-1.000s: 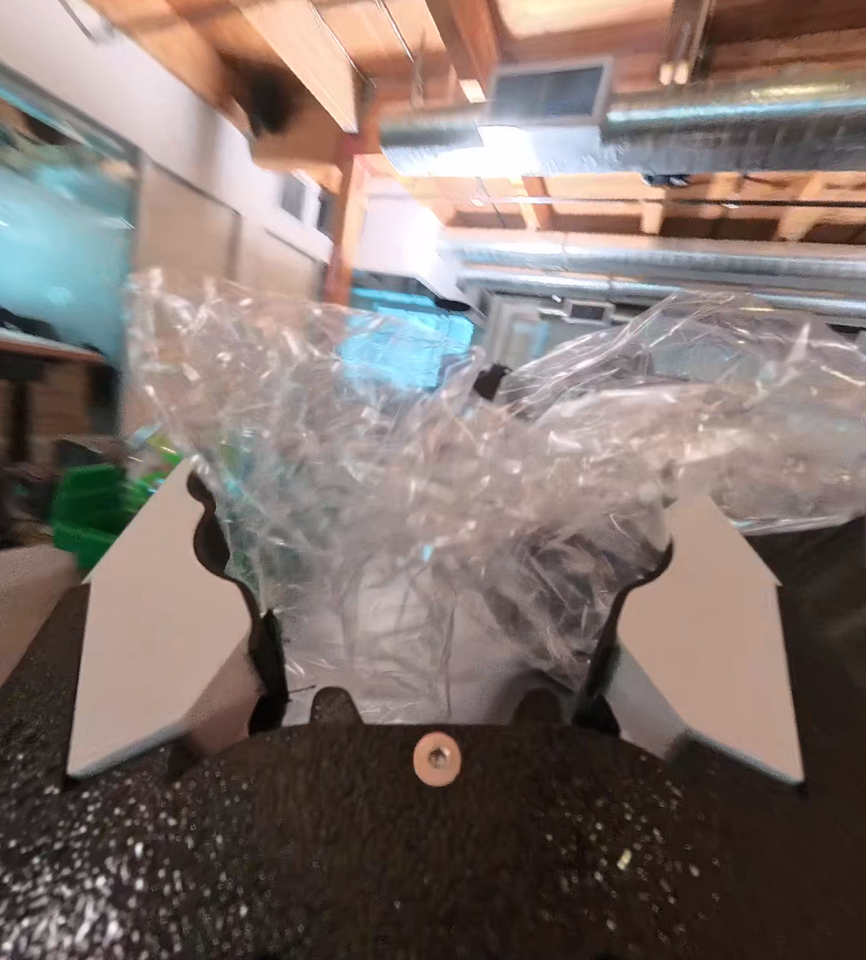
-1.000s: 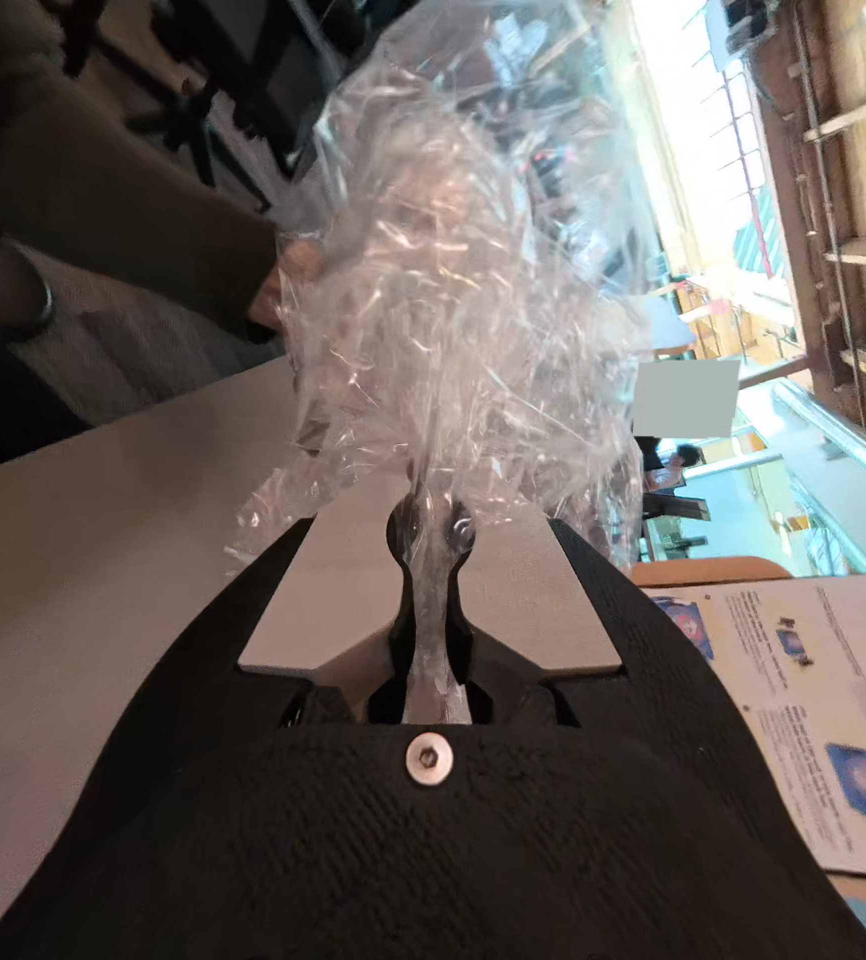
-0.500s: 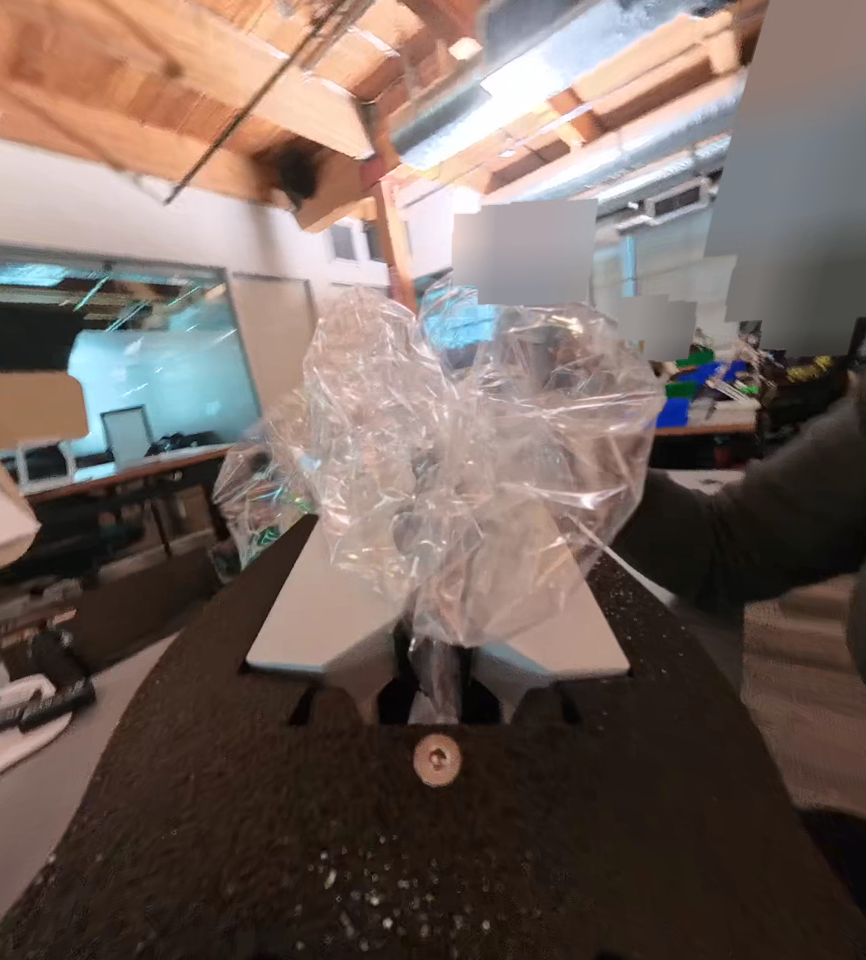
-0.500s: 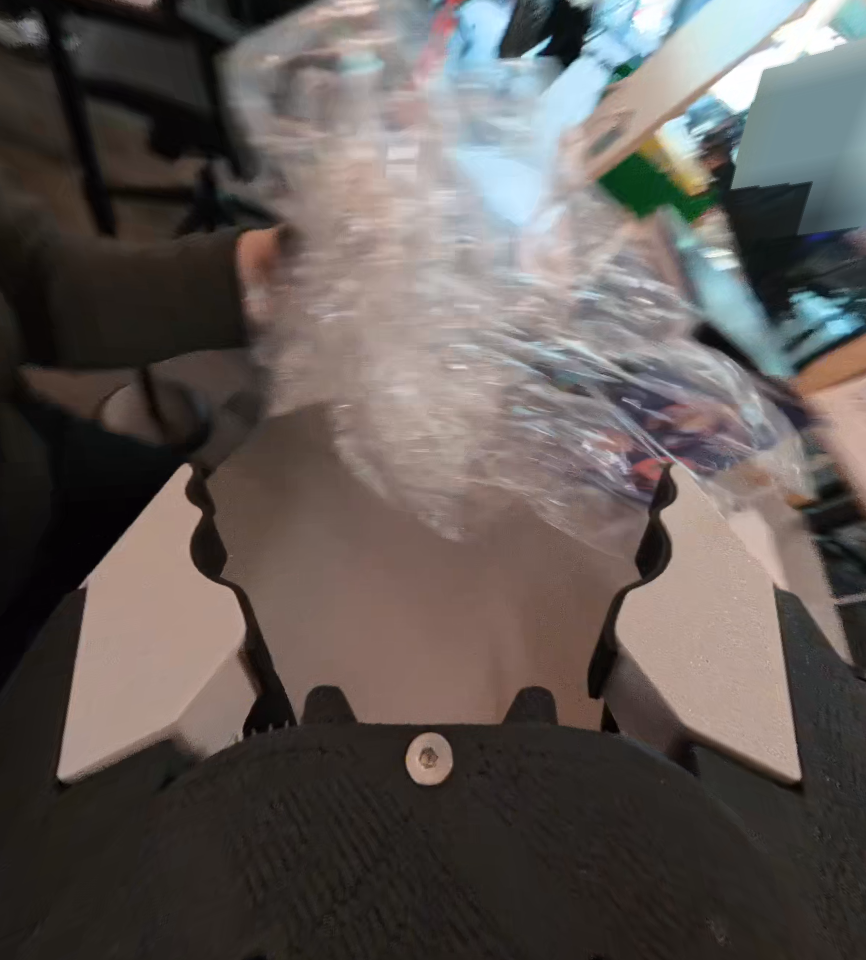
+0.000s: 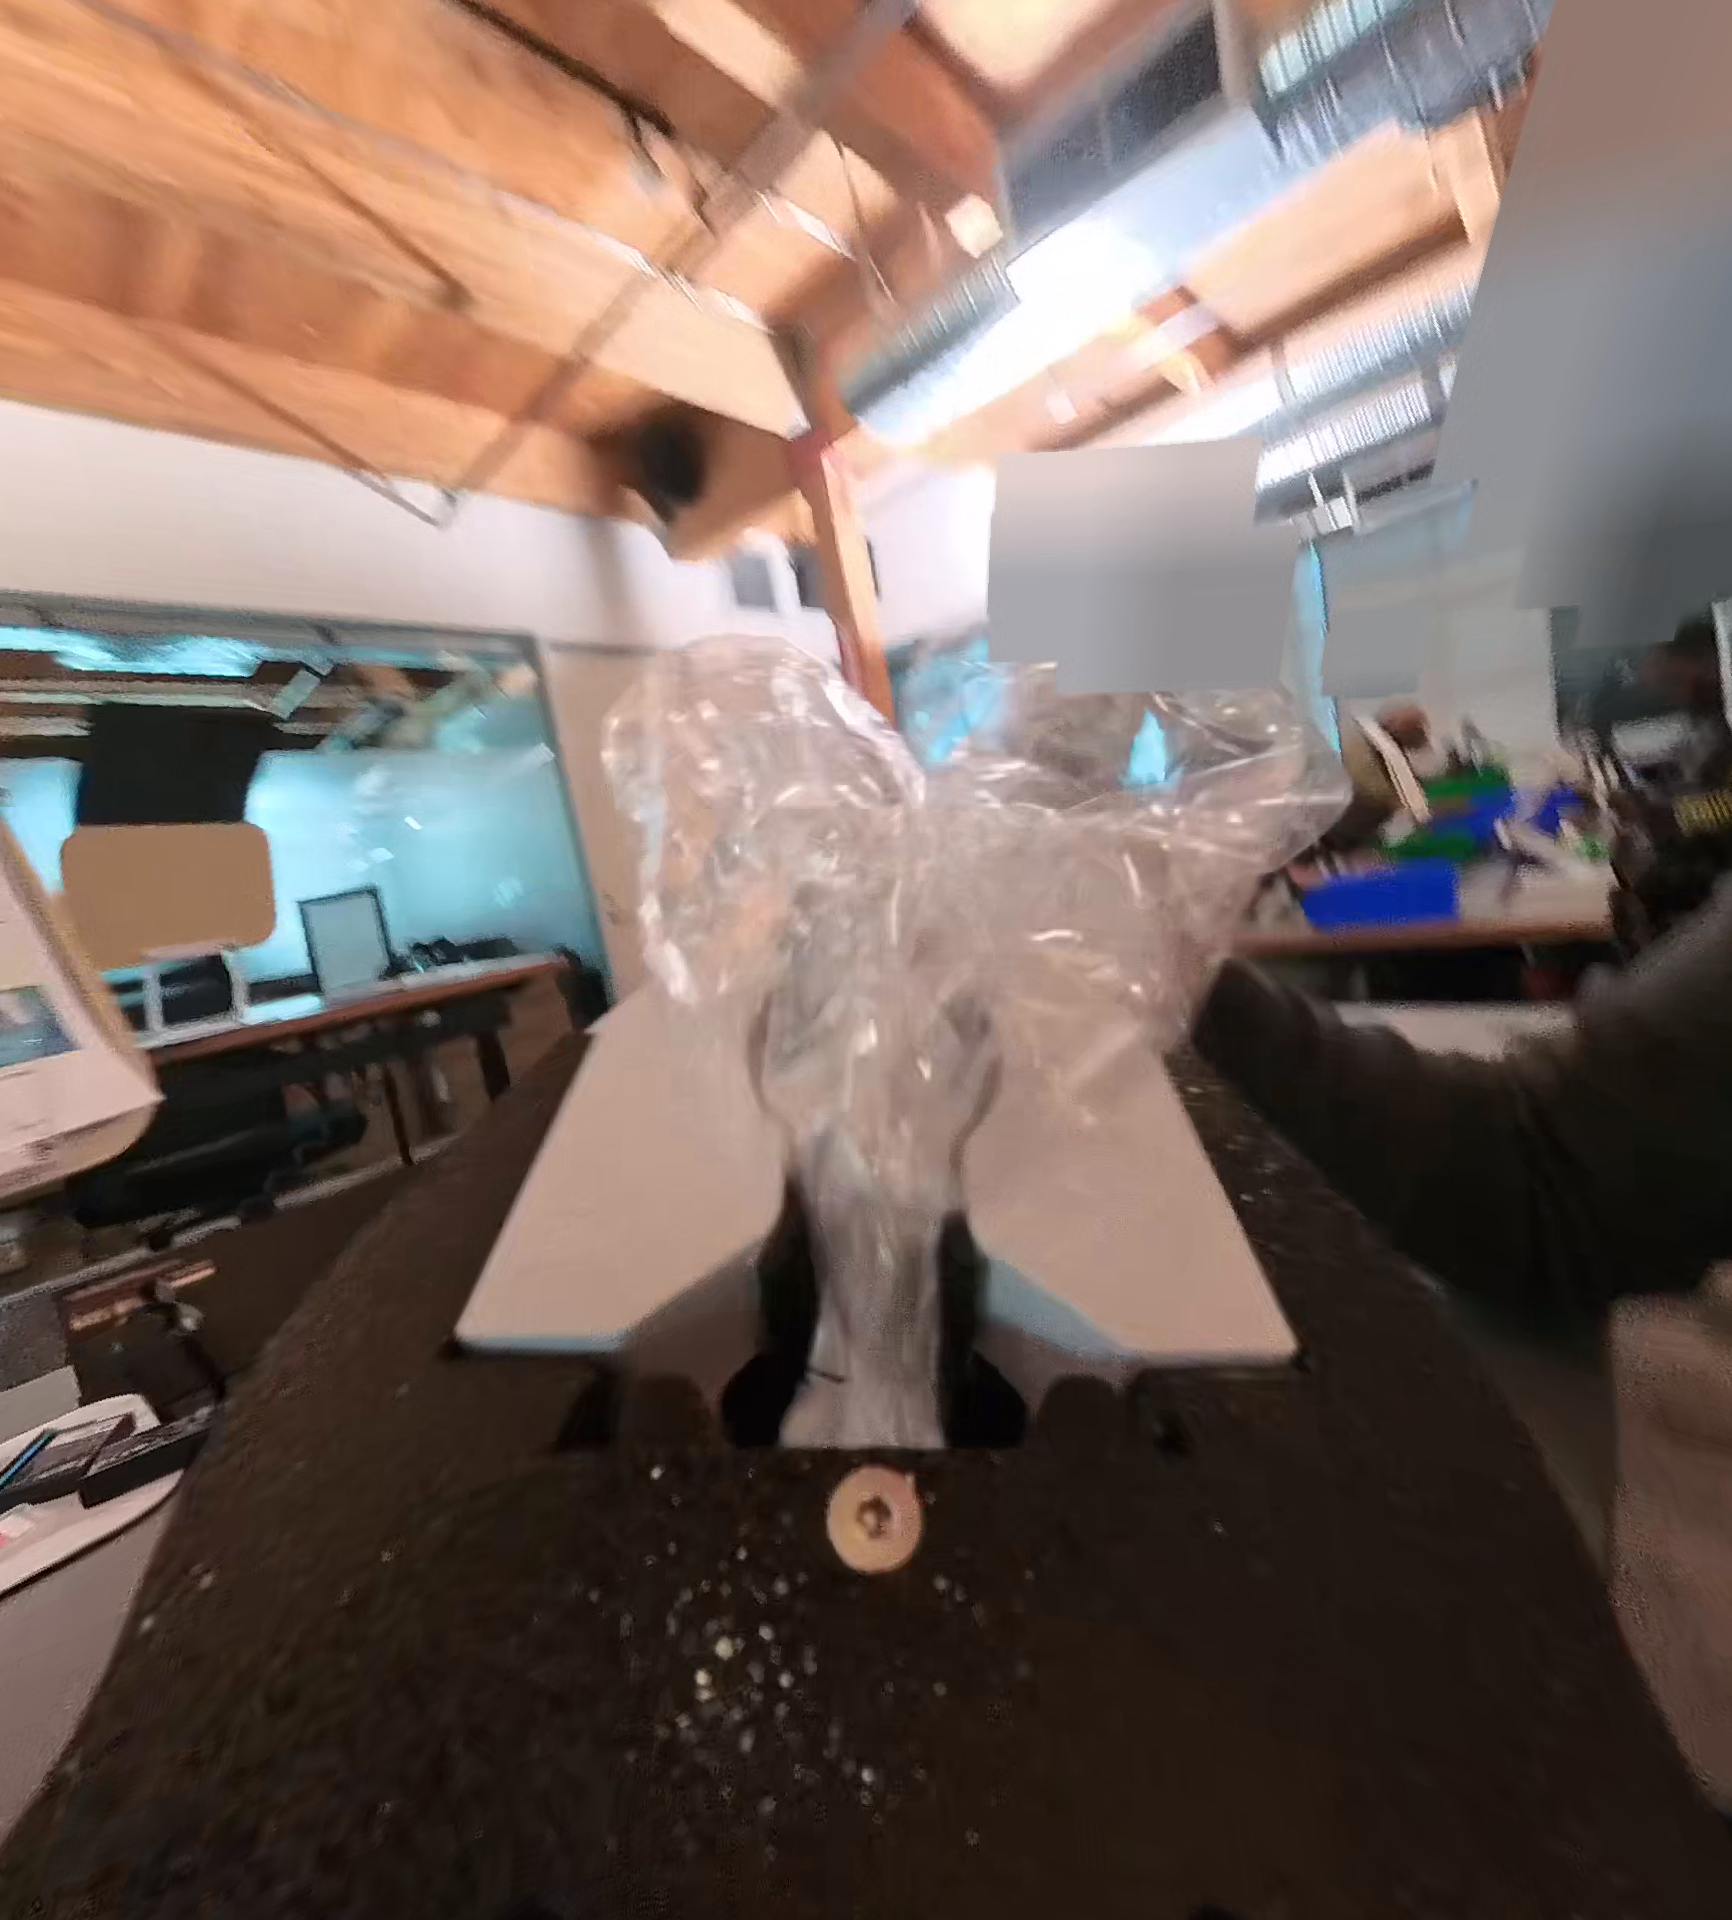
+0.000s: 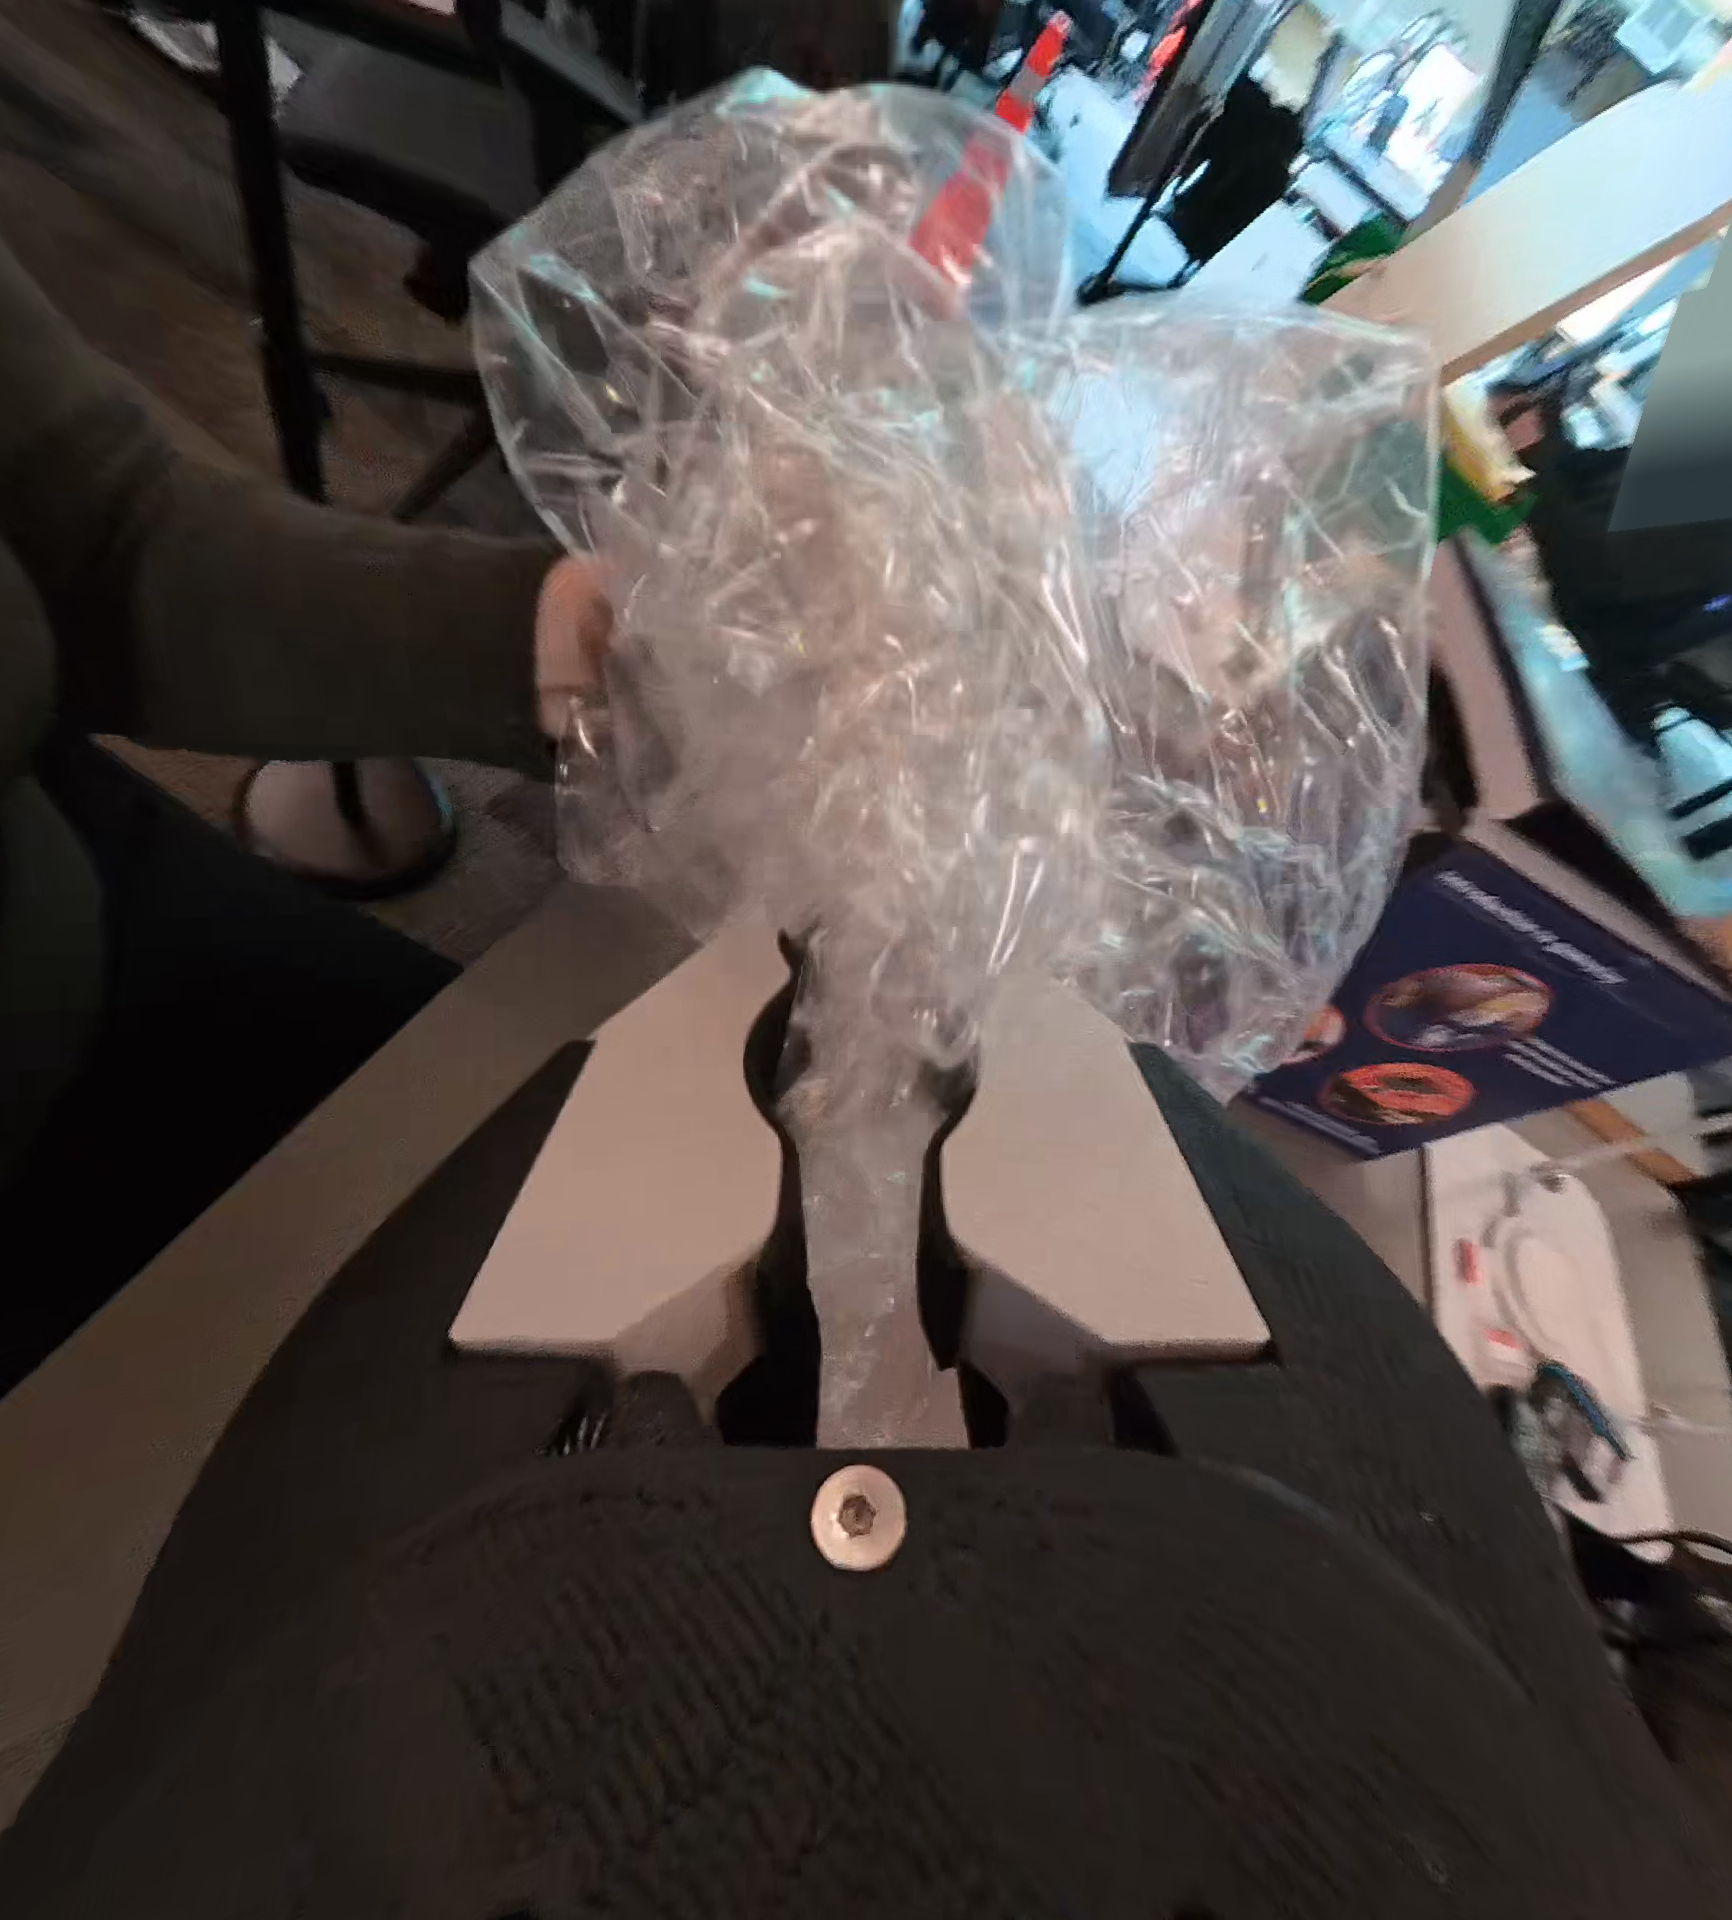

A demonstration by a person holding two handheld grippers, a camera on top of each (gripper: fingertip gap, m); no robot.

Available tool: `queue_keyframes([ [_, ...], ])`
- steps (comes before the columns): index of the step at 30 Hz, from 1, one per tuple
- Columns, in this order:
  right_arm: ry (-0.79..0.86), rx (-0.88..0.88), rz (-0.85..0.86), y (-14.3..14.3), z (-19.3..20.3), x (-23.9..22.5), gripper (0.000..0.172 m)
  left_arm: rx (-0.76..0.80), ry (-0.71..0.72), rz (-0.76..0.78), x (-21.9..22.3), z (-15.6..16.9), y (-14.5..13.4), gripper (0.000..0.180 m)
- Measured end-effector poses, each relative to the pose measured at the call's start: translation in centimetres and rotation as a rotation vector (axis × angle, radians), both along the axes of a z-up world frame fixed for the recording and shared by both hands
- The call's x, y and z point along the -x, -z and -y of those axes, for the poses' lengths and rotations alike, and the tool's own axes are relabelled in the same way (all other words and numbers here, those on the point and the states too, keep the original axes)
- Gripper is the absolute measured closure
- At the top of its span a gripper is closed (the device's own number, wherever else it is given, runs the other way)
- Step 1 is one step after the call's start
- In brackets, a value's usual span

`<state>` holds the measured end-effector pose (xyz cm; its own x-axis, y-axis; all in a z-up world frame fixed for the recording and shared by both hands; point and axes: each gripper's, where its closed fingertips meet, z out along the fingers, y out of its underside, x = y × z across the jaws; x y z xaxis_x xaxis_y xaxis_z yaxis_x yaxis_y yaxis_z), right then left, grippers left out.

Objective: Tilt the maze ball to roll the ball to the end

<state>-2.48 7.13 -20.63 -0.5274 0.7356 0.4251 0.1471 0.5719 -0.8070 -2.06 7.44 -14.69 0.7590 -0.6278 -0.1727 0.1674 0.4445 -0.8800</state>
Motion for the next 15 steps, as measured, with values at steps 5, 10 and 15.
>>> queue_keyframes([
  [5,0.048,-0.270,-0.245,-2.5,-1.8,-0.6,0.172,0.277,0.179,0.390,3.6,-1.4,0.3,0.023],
  [10,0.057,-0.903,-0.347,-1.0,-0.5,0.5,0.172,0.539,0.441,0.294,-1.7,-1.5,2.8,0.023],
  [15,0.089,-1.159,-0.283,0.6,0.4,1.5,0.172,0.637,0.625,0.293,-2.6,-0.1,2.9,0.089],
])
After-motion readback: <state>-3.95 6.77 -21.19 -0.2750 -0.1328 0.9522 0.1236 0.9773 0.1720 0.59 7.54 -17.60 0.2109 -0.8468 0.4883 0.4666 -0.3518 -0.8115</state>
